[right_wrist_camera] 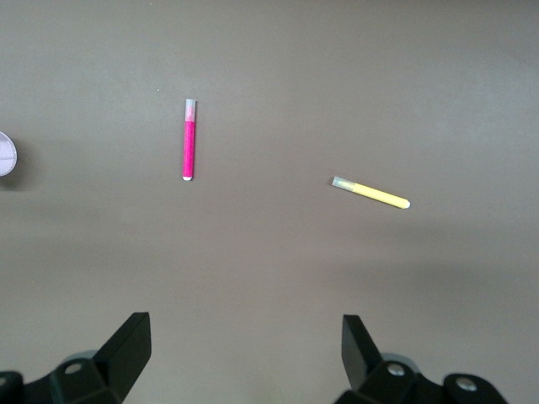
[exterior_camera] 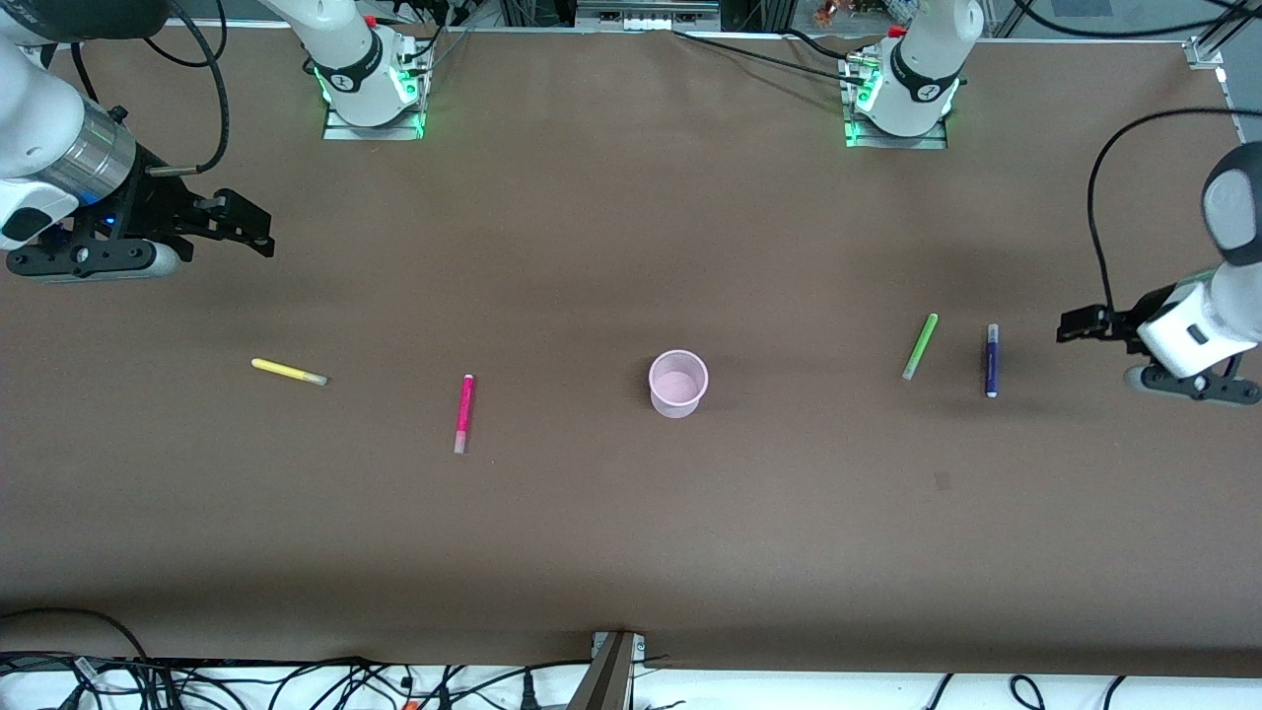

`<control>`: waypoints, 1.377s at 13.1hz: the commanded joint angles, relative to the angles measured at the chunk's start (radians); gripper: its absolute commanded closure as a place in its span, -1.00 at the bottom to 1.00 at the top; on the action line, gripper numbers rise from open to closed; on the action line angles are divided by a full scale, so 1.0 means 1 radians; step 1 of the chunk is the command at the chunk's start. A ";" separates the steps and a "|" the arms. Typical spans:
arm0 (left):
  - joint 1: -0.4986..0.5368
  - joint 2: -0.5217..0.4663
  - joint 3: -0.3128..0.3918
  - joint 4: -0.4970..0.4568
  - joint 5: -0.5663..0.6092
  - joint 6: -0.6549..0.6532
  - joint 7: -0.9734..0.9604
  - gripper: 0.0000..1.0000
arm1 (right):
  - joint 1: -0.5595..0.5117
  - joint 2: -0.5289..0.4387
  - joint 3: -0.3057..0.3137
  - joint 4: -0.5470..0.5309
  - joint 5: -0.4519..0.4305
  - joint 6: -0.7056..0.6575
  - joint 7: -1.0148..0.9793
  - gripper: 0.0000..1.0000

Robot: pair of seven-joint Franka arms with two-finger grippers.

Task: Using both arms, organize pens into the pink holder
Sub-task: 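Reach the left gripper down to the blue pen, then grasp the blue pen with the left gripper while the right gripper reaches the marker, then lift the blue pen with the left gripper while the right gripper grasps the marker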

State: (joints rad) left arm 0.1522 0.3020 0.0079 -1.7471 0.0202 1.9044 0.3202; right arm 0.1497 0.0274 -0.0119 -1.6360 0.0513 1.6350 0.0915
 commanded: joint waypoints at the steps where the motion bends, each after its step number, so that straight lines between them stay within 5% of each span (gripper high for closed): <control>1: 0.009 0.077 -0.006 -0.032 0.012 0.126 0.057 -1.00 | -0.004 -0.011 0.006 -0.002 -0.014 0.012 -0.004 -1.00; 5: 0.007 0.136 -0.013 -0.196 0.012 0.416 0.080 -1.00 | -0.013 0.043 0.003 0.033 -0.002 0.071 -0.021 -1.00; 10: 0.021 0.216 -0.019 -0.233 0.011 0.484 0.097 -0.97 | -0.007 0.173 0.001 0.042 -0.008 0.085 -0.009 -1.00; 14: 0.026 0.233 -0.020 -0.241 0.007 0.478 0.114 0.03 | 0.039 0.258 0.007 0.041 -0.021 0.083 -0.009 -1.00; 18: 0.027 0.244 -0.020 -0.236 -0.003 0.481 0.114 0.12 | 0.126 0.368 0.009 0.018 0.034 0.208 0.126 -0.99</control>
State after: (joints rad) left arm 0.1670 0.5471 -0.0012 -1.9845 0.0202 2.3782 0.4136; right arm 0.2403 0.3426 -0.0020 -1.6241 0.0607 1.7927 0.1596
